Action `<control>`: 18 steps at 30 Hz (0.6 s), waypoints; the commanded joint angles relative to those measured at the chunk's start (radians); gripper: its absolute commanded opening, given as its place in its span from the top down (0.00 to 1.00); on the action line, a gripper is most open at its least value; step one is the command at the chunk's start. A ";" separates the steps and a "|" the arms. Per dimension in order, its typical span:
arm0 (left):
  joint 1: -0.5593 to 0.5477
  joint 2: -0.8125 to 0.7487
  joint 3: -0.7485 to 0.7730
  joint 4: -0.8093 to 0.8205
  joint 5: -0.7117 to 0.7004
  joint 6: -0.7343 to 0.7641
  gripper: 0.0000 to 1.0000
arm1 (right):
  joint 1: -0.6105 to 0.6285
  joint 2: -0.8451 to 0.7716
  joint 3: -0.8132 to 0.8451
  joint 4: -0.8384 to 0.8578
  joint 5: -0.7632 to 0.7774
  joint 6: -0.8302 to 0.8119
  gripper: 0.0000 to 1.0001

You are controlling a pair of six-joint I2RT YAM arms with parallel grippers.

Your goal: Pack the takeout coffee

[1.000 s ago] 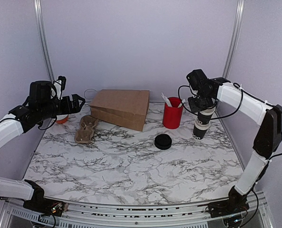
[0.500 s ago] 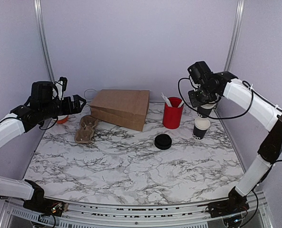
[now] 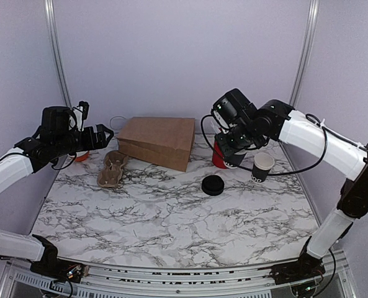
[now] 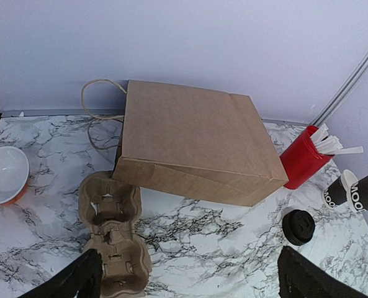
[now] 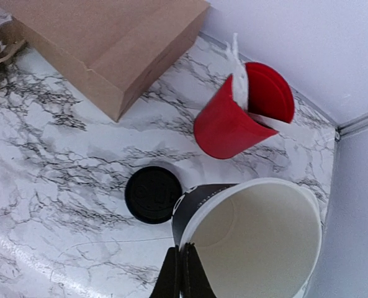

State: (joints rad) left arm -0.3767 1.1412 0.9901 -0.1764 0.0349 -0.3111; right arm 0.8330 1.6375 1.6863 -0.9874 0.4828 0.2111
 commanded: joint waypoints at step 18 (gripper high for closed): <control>0.003 0.003 0.008 0.010 -0.025 0.009 0.01 | 0.257 0.394 0.227 0.199 -0.289 -0.054 1.00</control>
State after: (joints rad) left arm -0.3767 1.1477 0.9901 -0.1768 0.0246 -0.3099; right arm 1.0771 2.0205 1.8523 -0.8299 0.2474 0.1577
